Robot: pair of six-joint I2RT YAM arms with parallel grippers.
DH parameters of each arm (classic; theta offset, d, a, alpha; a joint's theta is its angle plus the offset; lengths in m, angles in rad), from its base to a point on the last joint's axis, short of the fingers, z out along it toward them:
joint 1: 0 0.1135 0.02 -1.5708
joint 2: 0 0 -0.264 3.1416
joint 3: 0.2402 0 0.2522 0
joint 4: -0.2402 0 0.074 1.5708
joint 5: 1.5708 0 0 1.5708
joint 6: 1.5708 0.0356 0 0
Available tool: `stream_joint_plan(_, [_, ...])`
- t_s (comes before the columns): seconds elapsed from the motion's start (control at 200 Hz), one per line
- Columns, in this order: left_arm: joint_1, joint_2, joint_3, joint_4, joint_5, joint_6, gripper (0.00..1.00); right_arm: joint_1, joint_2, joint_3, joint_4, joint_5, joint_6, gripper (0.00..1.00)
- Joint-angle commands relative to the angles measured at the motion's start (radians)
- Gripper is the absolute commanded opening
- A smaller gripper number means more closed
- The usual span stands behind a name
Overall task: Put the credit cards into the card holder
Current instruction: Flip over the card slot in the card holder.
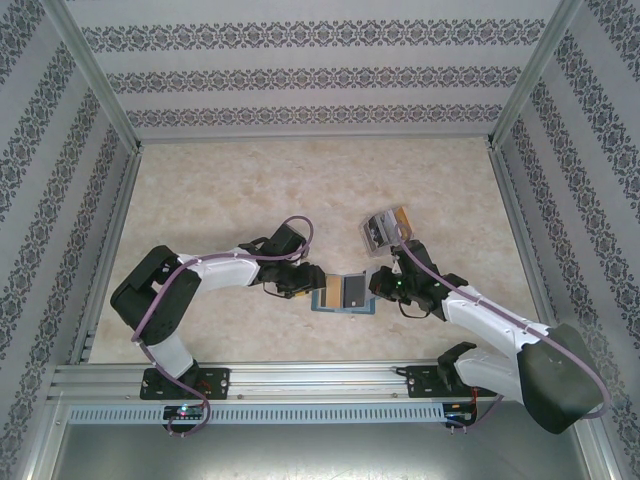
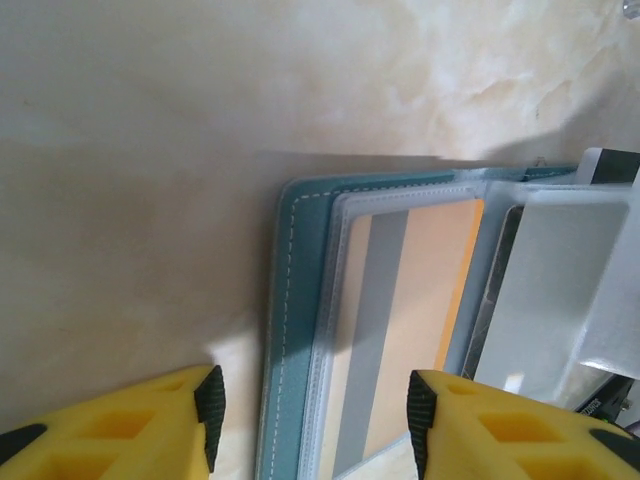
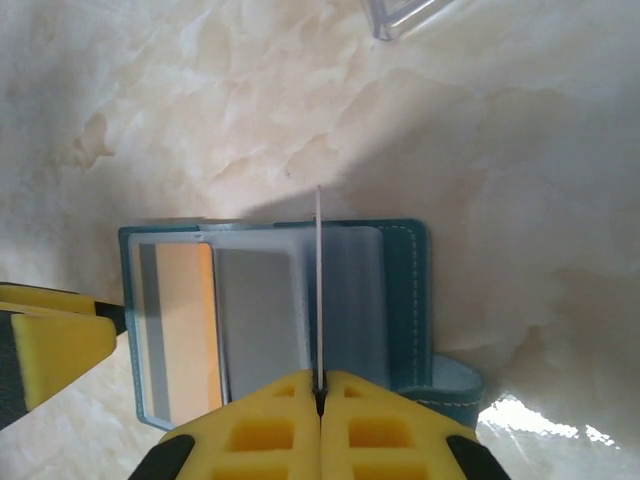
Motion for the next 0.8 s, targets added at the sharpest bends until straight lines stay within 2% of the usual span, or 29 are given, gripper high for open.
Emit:
stream_joint_plan(0.0, [-0.015, 0.007, 0.018, 0.011, -0.001, 0.008, 0.47, 0.019, -0.038, 0.004, 0.036, -0.032, 0.038, 0.06])
stream_joint_plan(0.09, [-0.017, 0.003, 0.017, 0.018, -0.007, 0.002, 0.41, 0.033, -0.055, 0.022, 0.044, -0.035, 0.056, 0.07])
stream_joint_plan(0.295, [-0.018, -0.063, -0.012, 0.025, -0.080, -0.016, 0.42, 0.081, -0.017, 0.084, 0.064, -0.040, 0.073, 0.07])
stream_joint_plan(0.455, [-0.019, -0.150, -0.038, -0.030, -0.198, -0.026, 0.47, 0.130, 0.061, 0.133, 0.086, -0.032, 0.078, 0.07])
stream_joint_plan(0.585, [-0.018, -0.220, -0.071, -0.049, -0.269, -0.040, 0.56, 0.144, 0.107, 0.158, 0.064, -0.031, 0.065, 0.07])
stream_joint_plan(0.799, [-0.018, -0.229, -0.084, -0.019, -0.250, -0.037, 0.61, 0.140, 0.080, 0.114, 0.062, 0.004, 0.073, 0.07])
